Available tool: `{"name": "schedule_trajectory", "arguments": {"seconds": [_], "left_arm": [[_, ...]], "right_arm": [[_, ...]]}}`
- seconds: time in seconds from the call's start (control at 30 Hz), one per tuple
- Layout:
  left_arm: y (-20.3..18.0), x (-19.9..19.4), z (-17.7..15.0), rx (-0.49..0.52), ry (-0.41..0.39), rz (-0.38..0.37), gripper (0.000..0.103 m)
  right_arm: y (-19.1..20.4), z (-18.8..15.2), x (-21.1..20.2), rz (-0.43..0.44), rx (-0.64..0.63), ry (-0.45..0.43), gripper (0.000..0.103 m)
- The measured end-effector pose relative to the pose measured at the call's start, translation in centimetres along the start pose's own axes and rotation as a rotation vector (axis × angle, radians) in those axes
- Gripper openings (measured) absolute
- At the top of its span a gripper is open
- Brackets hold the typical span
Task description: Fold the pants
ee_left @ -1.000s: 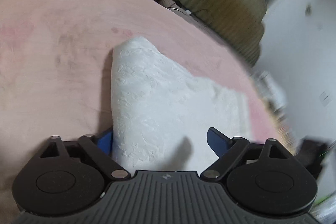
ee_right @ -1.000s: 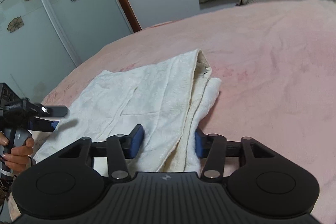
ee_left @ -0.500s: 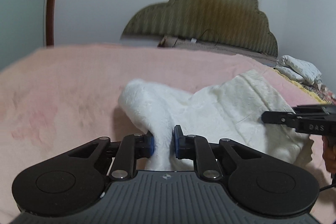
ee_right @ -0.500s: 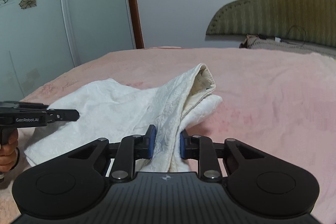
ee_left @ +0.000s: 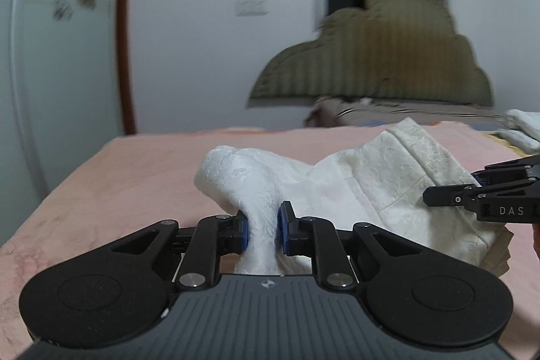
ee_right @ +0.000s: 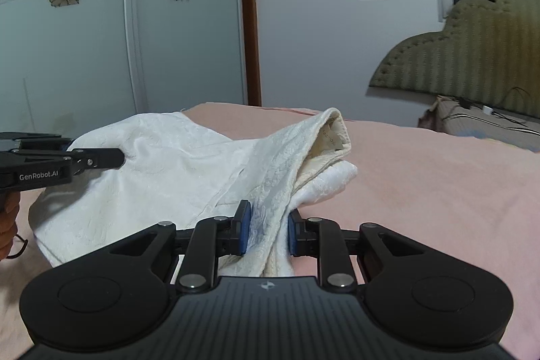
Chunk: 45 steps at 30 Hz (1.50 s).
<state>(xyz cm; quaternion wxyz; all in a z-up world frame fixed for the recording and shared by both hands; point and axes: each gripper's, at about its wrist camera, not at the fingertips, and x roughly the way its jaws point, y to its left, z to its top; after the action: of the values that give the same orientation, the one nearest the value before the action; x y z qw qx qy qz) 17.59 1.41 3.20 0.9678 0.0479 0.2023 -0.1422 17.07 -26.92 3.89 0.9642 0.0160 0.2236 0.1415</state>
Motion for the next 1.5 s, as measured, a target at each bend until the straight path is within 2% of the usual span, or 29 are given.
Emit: {"name": "schedule_trajectory", "arguments": {"seconds": [0.07,0.13,0.17,0.2,0.23,0.3,0.37,0.4,0.43,0.5,0.57,0.63,0.77,0.83,0.9,1.03,1.17,1.37,1.5], "left_arm": [[1.2,1.8,-0.5,-0.03,0.056,0.033,0.019],[2.5,3.7,-1.4,-0.061,0.15,0.062,0.021],[2.7,4.4,-2.0,-0.067,0.184,0.081,0.024],[3.2,4.6,-2.6,-0.075,0.195,0.092,0.032],[3.5,4.5,-3.0,-0.083,0.194,0.096,0.041],[3.9,3.6,-3.1,-0.08,0.18,0.11,0.049],[3.8,2.2,-3.0,-0.055,0.154,0.158,0.055],[3.6,1.3,-3.0,-0.039,0.133,0.177,0.062],[3.2,0.8,-3.1,-0.012,0.119,0.187,0.076],[2.1,0.6,-3.7,0.074,0.119,0.225,0.095],[1.1,1.0,-4.3,0.144,0.156,0.282,0.091],[0.7,-0.4,-4.7,0.128,0.172,0.314,0.091],[0.3,-3.9,-4.7,-0.001,0.165,0.241,0.094],[-0.2,-5.3,-5.1,-0.04,0.171,0.233,0.097],[-0.9,-6.1,-5.6,-0.058,0.186,0.222,0.098],[-2.1,-7.1,-6.6,-0.08,0.24,0.211,0.098],[-2.7,-7.8,-7.3,-0.064,0.237,0.219,0.098],[-2.2,-7.0,-8.1,-0.101,0.276,0.23,0.098],[-1.8,-6.7,-8.5,-0.134,0.295,0.234,0.098]], "right_arm": [[0.5,0.2,2.6,0.002,-0.004,0.038,0.022],[1.1,-0.4,5.5,0.003,-0.025,0.115,0.022],[1.5,-0.9,6.7,-0.024,-0.039,0.15,0.027],[1.8,-1.5,7.5,-0.07,-0.055,0.176,0.036],[1.7,-1.9,7.9,-0.091,-0.055,0.191,0.039],[0.7,-2.3,7.0,-0.081,0.021,0.184,0.046],[0.2,-2.4,5.1,-0.104,0.057,0.161,0.046],[0.4,-2.6,4.1,-0.129,0.045,0.142,0.046],[0.9,-2.7,2.9,-0.146,0.02,0.119,0.047],[1.8,-3.0,1.3,-0.111,-0.016,0.099,0.047],[3.0,-3.8,0.9,-0.056,-0.042,0.132,0.053],[3.9,-4.7,1.4,-0.084,-0.062,0.185,0.056],[4.3,-5.5,-0.8,-0.127,0.072,0.176,0.06],[5.2,-5.9,-2.4,-0.116,0.099,0.149,0.069],[6.3,-6.6,-3.9,-0.084,0.106,0.127,0.083],[8.6,-8.2,-4.9,-0.032,0.13,0.156,0.083],[10.1,-8.7,-5.5,0.008,0.146,0.2,0.084],[11.0,-7.5,-7.5,0.005,0.132,0.2,0.084],[10.5,-7.3,-8.0,-0.002,0.166,0.198,0.084]]}}
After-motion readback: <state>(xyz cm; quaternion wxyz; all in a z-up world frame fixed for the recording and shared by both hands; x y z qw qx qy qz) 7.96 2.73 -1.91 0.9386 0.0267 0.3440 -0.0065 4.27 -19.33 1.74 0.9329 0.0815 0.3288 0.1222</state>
